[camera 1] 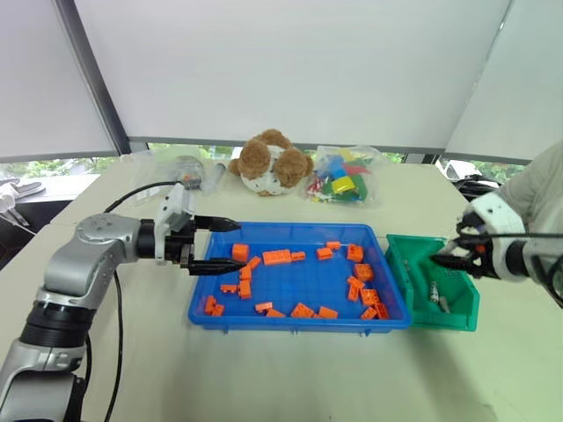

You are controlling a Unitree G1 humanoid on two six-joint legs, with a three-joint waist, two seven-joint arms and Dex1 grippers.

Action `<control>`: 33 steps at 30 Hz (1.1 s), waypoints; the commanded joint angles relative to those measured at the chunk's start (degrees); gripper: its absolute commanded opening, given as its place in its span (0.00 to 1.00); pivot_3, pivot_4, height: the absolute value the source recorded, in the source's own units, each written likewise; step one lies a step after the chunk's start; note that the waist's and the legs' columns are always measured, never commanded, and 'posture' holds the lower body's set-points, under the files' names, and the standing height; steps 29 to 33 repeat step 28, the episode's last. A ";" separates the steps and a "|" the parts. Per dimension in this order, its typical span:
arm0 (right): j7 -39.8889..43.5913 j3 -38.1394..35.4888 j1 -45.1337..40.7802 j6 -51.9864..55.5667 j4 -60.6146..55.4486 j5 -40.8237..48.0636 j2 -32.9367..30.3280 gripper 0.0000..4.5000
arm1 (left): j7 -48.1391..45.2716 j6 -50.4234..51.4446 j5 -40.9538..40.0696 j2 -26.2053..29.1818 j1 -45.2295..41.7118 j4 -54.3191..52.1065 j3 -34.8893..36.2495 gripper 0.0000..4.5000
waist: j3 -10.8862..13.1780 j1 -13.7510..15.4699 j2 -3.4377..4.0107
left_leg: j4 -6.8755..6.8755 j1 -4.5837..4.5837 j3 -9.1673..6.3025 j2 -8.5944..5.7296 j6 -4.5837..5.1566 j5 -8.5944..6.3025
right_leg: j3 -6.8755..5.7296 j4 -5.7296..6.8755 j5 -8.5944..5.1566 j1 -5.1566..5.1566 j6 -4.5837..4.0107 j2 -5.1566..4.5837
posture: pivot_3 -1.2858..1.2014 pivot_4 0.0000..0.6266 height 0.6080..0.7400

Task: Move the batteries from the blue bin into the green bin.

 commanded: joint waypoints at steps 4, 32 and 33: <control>0.32 -3.17 1.62 -3.49 -1.08 1.14 -0.36 0.92 | -0.40 -0.15 -0.68 -0.07 -1.67 -0.29 0.90 1.00 | 0.00 0.33 0.00 | 0.05 -0.01 0.00 0.00 -0.03 0.01 | 0.00 0.00 0.00 0.01 0.00 -0.01 | 0.52 0.24 0.96; 10.51 -13.09 -0.56 -0.11 -16.81 21.25 -4.38 0.98 | -0.20 3.57 -2.66 5.25 1.12 -2.13 4.58 1.00 | 0.01 0.56 0.01 | 0.14 -0.02 -0.07 0.00 0.13 -0.07 | -0.02 0.01 -0.01 0.09 -0.01 -0.02 | 0.52 0.24 0.96; 10.51 -13.09 -0.56 -0.11 -16.81 21.25 -4.38 0.98 | -0.20 3.57 -2.66 5.25 1.12 -2.13 4.58 1.00 | 0.01 0.56 0.01 | 0.14 -0.02 -0.07 0.00 0.13 -0.07 | -0.02 0.01 -0.01 0.09 -0.01 -0.02 | 0.52 0.24 0.96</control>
